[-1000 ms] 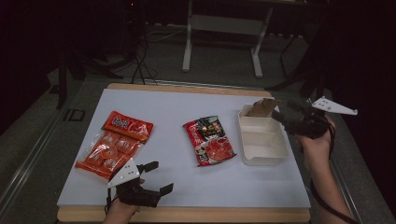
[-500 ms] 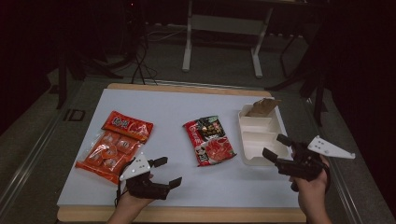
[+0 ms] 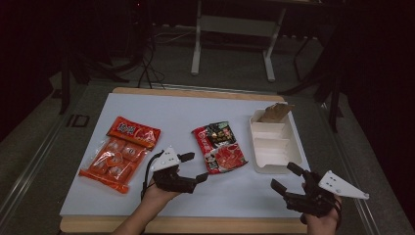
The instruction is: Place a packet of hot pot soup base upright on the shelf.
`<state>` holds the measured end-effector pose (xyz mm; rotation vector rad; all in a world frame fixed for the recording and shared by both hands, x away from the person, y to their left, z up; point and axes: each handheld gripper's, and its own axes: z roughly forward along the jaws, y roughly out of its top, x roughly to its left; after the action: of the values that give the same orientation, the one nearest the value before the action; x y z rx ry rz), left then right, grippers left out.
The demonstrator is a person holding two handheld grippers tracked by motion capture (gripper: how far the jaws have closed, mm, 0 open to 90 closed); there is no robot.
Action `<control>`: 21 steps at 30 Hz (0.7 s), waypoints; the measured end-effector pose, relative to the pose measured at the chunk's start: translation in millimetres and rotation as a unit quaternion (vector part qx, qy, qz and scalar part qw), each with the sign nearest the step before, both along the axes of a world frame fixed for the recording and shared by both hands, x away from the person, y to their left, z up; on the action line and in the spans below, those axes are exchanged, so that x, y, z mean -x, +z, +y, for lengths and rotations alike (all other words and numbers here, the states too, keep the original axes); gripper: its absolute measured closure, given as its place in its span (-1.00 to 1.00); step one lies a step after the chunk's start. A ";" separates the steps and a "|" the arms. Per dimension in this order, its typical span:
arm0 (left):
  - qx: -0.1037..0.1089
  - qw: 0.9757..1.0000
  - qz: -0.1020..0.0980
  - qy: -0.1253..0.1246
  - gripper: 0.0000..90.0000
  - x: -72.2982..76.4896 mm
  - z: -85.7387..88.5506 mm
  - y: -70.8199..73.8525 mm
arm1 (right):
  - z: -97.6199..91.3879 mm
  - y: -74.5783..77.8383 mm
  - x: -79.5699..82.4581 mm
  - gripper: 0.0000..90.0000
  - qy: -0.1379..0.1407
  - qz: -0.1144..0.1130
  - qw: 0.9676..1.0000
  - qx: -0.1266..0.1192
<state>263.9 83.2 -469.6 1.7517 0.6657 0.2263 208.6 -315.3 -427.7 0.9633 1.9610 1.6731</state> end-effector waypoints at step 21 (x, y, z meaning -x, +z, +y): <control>-0.056 0.998 0.020 -0.029 0.90 -45.3 -77.0 3.6 | -5.3 -9.8 0.8 -0.67 -0.009 -0.036 0.999 0.021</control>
<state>309.2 6.2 -466.0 1.8850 0.6408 0.1918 207.8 -320.6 -437.5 0.8910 1.9279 1.6287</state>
